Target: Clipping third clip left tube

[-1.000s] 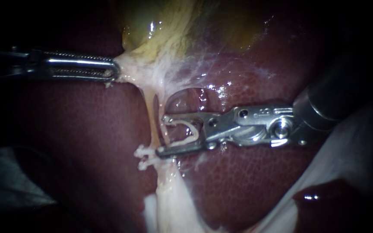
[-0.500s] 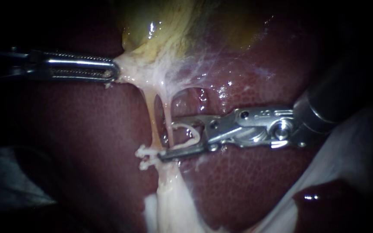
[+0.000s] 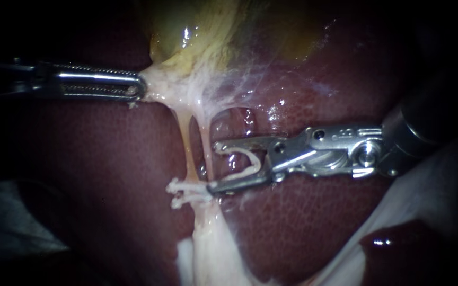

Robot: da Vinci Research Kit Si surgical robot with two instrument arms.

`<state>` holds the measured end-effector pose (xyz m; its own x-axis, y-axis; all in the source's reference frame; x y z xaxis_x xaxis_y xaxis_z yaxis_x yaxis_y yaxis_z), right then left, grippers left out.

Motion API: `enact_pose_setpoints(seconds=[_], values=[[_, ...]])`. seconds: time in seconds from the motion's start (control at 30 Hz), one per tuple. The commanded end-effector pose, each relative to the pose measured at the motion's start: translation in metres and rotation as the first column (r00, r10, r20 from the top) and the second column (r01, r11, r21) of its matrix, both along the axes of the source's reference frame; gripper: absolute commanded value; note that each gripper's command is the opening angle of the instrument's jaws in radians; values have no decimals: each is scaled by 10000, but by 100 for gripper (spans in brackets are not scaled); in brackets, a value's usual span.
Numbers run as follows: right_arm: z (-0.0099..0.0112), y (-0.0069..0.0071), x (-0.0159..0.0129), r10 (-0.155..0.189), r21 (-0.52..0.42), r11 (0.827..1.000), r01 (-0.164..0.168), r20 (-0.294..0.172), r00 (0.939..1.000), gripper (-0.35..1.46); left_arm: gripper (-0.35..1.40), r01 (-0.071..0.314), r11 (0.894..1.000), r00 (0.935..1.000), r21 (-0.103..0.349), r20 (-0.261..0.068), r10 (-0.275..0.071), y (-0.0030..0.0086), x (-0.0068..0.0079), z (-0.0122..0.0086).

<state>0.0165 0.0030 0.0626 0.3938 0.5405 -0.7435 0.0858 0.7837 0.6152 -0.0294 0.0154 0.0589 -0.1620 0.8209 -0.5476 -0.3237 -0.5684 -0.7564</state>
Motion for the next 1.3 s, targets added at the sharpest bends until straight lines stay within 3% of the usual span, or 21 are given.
enact_pose_setpoints(seconds=[0.03,0.17,0.43,0.6,0.8,1.3], values=[[0,-1,2,-38,-11,10000,38,-61,10000,50,-35,0,10000,10000,3,0,0,0,0,0],[1,-1,9,-63,0,10000,63,-342,9994,49,-35,1,10000,10000,3,0,-1,0,0,0],[22,1,17,169,36,9999,-168,-165,9997,49,-35,2,10000,10000,2,-1,-2,0,0,0],[41,1,17,201,71,9998,-200,-98,9997,49,-35,5,10000,10000,2,-3,-5,-1,0,0],[50,2,23,178,48,9998,-178,-73,9998,50,-35,10,10000,10000,2,-6,-10,-1,-1,-1],[52,7,45,391,750,9967,-321,-936,9948,49,-35,14,10000,10000,2,-9,-14,-1,-2,-1]])
